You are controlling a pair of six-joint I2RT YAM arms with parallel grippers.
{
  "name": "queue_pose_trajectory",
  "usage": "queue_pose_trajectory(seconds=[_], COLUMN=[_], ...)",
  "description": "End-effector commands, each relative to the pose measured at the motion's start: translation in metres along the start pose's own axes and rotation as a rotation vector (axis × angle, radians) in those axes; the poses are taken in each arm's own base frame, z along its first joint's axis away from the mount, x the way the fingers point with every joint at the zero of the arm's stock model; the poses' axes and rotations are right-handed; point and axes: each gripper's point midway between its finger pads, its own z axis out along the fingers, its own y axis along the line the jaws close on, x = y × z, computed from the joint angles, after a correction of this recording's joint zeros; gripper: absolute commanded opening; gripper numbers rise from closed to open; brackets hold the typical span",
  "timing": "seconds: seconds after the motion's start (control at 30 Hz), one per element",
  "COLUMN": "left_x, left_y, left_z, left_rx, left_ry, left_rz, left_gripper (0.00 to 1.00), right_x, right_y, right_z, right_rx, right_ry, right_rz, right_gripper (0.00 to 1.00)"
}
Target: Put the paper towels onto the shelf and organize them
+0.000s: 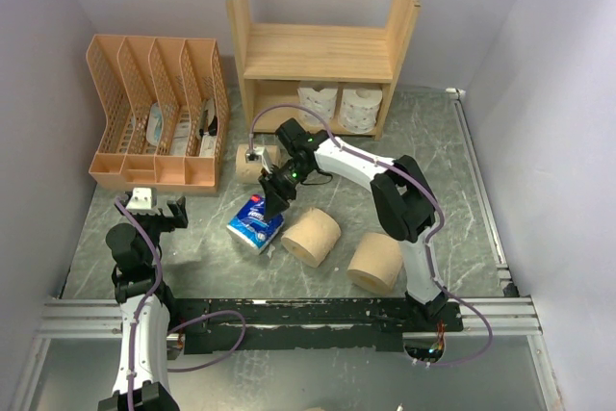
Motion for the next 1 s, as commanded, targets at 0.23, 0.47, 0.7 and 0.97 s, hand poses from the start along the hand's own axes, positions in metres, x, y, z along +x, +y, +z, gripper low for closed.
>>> queue_pose_trajectory(seconds=[0.23, 0.47, 0.7, 0.97], left_x=[0.034, 0.033, 0.033, 0.033], left_y=[-0.002, -0.002, -0.001, -0.001], left_z=[-0.005, -0.005, -0.005, -0.005], left_rx=[0.006, 0.007, 0.006, 0.006], left_ry=[0.054, 0.052, 0.054, 0.054], left_rz=[-0.021, -0.020, -0.020, -0.020], left_gripper=[1.00, 1.00, 1.00, 1.00], right_x=[-0.044, -0.061, -0.060, -0.111], right_y=[0.034, 0.052, 0.025, -0.053], right_z=[-0.056, -0.128, -0.173, -0.192], right_rx=[0.148, 0.533, 0.782, 1.126], right_ry=[-0.044, 0.021, 0.232, 0.286], right_rz=[-0.287, -0.667, -0.839, -0.869], right_gripper=[0.00, 0.00, 0.00, 0.00])
